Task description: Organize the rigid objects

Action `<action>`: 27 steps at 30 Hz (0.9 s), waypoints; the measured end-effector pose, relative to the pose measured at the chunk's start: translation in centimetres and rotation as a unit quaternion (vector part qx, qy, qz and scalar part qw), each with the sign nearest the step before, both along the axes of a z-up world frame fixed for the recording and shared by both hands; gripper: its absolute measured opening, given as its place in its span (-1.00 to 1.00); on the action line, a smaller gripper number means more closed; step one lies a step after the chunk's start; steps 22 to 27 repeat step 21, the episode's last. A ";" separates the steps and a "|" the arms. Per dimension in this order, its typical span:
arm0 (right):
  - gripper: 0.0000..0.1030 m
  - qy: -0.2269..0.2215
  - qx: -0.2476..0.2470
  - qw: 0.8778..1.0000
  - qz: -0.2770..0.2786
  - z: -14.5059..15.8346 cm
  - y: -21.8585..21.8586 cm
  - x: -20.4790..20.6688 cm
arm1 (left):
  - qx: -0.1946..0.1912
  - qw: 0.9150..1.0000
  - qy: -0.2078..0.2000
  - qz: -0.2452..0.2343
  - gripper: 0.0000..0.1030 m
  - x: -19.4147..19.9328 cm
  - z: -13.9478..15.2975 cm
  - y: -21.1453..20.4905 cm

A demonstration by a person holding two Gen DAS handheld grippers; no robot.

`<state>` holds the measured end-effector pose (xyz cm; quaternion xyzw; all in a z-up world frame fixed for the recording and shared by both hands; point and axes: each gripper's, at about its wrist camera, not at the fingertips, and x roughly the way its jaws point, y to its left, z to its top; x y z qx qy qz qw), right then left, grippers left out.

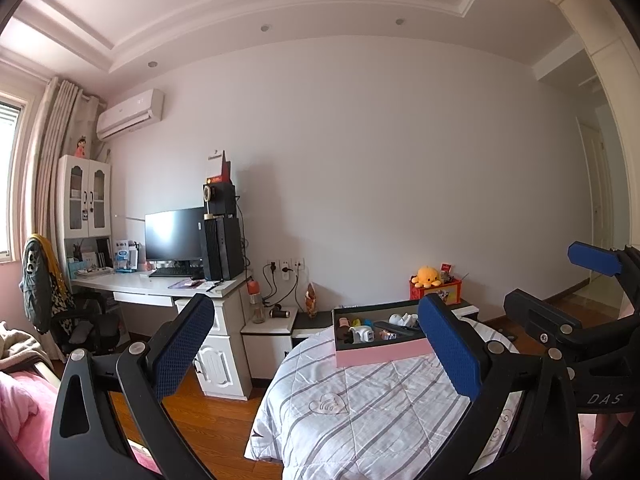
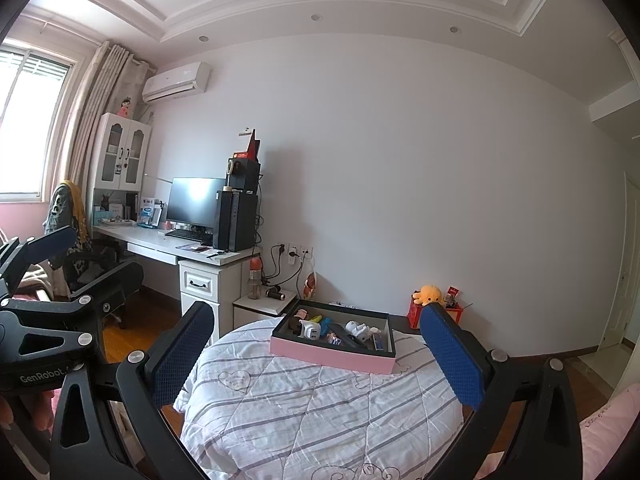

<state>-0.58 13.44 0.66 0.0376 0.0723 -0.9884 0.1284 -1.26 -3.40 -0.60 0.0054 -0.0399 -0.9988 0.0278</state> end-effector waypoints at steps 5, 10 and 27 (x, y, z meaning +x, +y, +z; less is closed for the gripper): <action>1.00 0.001 -0.001 1.000 -0.001 0.1 0.0 0.1 | -0.002 1.000 0.005 -0.001 1.00 0.3 -0.1 0.1; 1.00 0.001 -0.002 1.000 -0.004 0.0 0.1 0.1 | -0.003 1.000 0.002 -0.002 1.00 0.4 -0.1 0.2; 1.00 0.002 -0.005 1.000 -0.005 -0.2 0.2 0.3 | -0.003 1.000 0.005 -0.002 1.00 0.4 -0.2 0.3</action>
